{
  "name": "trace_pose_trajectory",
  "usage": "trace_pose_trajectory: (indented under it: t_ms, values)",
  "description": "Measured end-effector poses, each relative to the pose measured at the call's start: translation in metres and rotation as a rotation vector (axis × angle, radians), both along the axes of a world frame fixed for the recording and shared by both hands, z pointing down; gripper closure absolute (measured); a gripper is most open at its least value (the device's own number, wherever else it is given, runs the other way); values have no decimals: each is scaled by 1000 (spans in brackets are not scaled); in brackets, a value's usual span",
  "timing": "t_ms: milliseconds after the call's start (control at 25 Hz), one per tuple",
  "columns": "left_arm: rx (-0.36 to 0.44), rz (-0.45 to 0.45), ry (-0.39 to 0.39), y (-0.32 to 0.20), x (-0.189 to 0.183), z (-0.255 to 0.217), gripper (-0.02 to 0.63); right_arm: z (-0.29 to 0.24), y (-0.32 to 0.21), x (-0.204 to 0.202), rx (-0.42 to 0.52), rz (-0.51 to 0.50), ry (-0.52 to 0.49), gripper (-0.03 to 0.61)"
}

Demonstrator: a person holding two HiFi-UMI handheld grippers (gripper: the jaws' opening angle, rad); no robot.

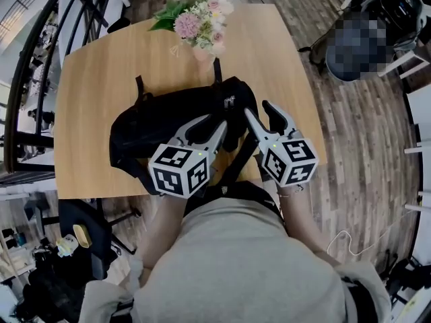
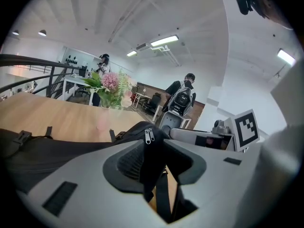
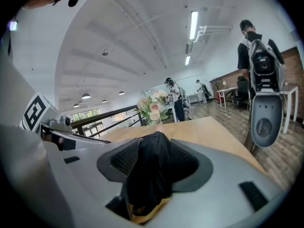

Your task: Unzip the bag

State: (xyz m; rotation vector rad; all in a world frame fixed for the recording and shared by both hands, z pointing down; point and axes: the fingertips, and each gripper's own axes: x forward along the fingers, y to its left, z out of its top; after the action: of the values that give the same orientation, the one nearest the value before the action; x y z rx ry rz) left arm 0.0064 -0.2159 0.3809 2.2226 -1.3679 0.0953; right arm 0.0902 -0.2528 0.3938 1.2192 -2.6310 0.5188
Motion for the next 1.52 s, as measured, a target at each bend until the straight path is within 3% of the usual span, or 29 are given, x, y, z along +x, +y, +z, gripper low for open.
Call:
trace_pose_trajectory:
  t_ms: [240,600,760,920,1240,1520]
  values:
    - [-53,90,43,-7,17,3,474,0,-1,0,-32,19,-9,374]
    - [-131,127,105,-10,18,17,474,14,-7,-14,-115,-43,-48,385]
    - [-152,146,172,-13,21,20,474,18,-12,-19,-147,-77,-76,407]
    - [-172,134,257,-19,22,23,474,22,-16,-15,-163,-53,-94,481]
    - [-211,82,402,-28,19,31,474,25,-16,-12,-154,12,-87,492]
    - [-200,20,462,-37,14,36,474,28,-16,-12,-165,21,-99,495]
